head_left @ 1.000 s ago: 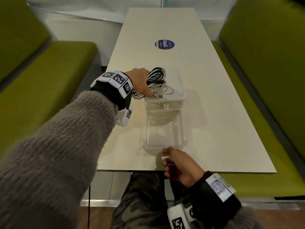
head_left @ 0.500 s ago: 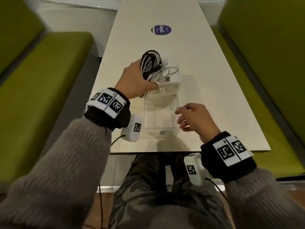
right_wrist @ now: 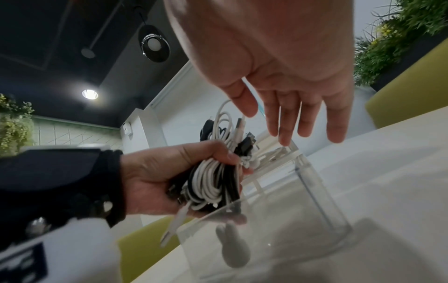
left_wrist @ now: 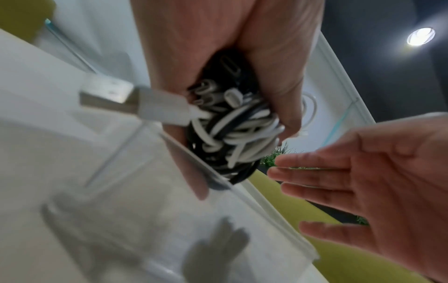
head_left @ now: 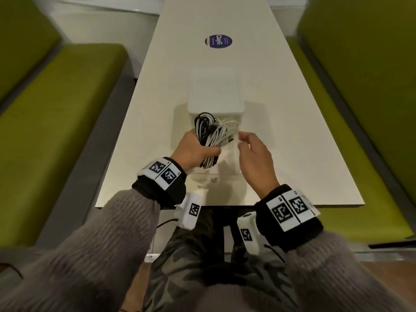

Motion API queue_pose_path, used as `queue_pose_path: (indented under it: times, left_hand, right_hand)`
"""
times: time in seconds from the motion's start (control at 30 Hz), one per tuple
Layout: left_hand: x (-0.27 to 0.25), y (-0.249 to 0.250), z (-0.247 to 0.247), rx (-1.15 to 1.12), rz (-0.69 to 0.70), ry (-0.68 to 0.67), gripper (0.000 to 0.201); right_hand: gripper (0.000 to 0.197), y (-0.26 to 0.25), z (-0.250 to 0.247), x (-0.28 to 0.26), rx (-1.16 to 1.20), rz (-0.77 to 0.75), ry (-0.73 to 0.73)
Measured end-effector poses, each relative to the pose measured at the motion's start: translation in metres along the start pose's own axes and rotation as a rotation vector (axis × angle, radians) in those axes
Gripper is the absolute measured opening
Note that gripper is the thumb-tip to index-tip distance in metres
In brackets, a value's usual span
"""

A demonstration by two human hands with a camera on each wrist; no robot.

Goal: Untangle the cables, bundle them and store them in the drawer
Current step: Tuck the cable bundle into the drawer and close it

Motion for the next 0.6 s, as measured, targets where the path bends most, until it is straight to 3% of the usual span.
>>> queue_pose_path:
  times: [0.17,0.3,0.43,0.6]
  left_hand:
    - [0.007,0.003,0.012,0.020,-0.002,-0.041,0.021]
    - [0.005,0.010,0.021,-0.127,0.022,-0.054,0.020]
    - [0.008,0.026,0.014,-0.219,0.135,0.004,0.029]
    - [0.007,0.014,0.009,-0.190,0.159,0.066,0.039]
  right_hand:
    - [0.049,0.008,0.004,0.000,-0.006,-0.001,-0.116]
    - [0.060,0.020,0.015,-0.005,-0.158,-0.007,-0.263]
    - [0.068,0.027,0.012,-0.007,-0.148,-0.003,-0.253]
    - [0.064,0.027,0.013,-0.006,-0.216,-0.028,-0.278]
Point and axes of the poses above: each hand's wrist, its own x-axis towards the middle knuckle, its own z-axis out of the palm, y = z × x, the point moved 6 cm from there along x, towards the middle knuckle, and after that the axes turned 2 degrees about y, right-handed, at the moved point
